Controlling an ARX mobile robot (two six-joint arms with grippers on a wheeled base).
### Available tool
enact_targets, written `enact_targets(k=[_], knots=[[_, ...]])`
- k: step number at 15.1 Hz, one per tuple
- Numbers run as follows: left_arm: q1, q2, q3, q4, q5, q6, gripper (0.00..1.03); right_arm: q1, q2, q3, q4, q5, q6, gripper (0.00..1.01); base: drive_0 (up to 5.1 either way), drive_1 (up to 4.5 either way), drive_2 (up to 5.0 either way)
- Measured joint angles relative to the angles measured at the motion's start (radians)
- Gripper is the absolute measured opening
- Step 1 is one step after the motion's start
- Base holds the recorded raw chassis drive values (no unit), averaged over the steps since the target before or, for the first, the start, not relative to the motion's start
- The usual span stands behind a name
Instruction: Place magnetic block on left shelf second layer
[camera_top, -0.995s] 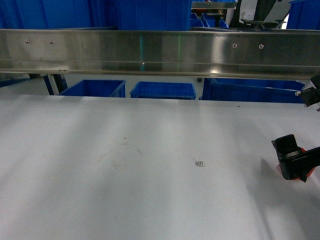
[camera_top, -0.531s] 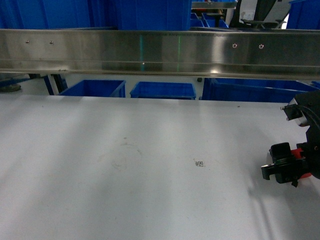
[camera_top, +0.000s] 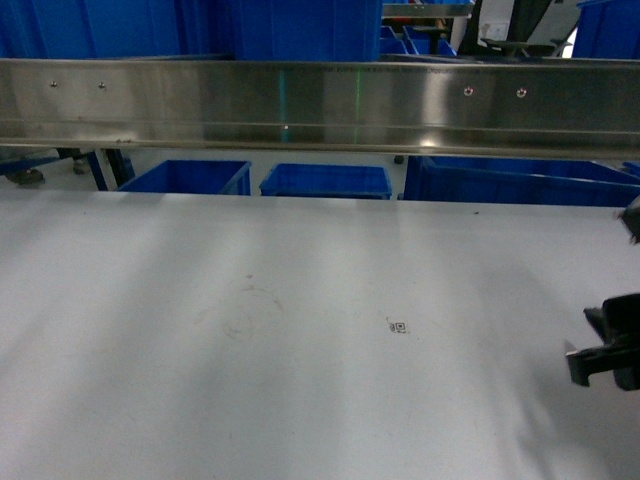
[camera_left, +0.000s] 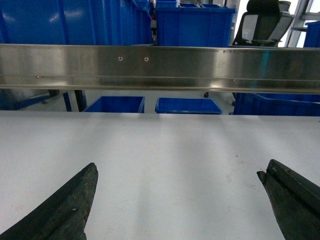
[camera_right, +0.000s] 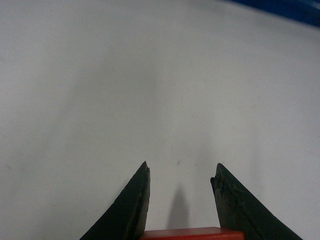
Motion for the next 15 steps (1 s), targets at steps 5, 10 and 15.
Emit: enact_targets(k=[5, 10, 15], knots=[[0.000, 0.000, 0.000, 0.000, 0.000, 0.000, 0.98, -0.013, -0.626, -0.023, -0.257, -0.028, 0.070, 0.33, 0.0, 0.00, 0.0], [0.000, 0.000, 0.000, 0.000, 0.000, 0.000, 0.98, -0.064, -0.653, -0.072, -0.178, 0.039, -0.003, 0.33, 0.0, 0.00, 0.0], [0.000, 0.000, 0.000, 0.000, 0.000, 0.000, 0.98, -0.138, -0.620, -0.070, -0.176, -0.076, 0.070, 0.33, 0.0, 0.00, 0.0]])
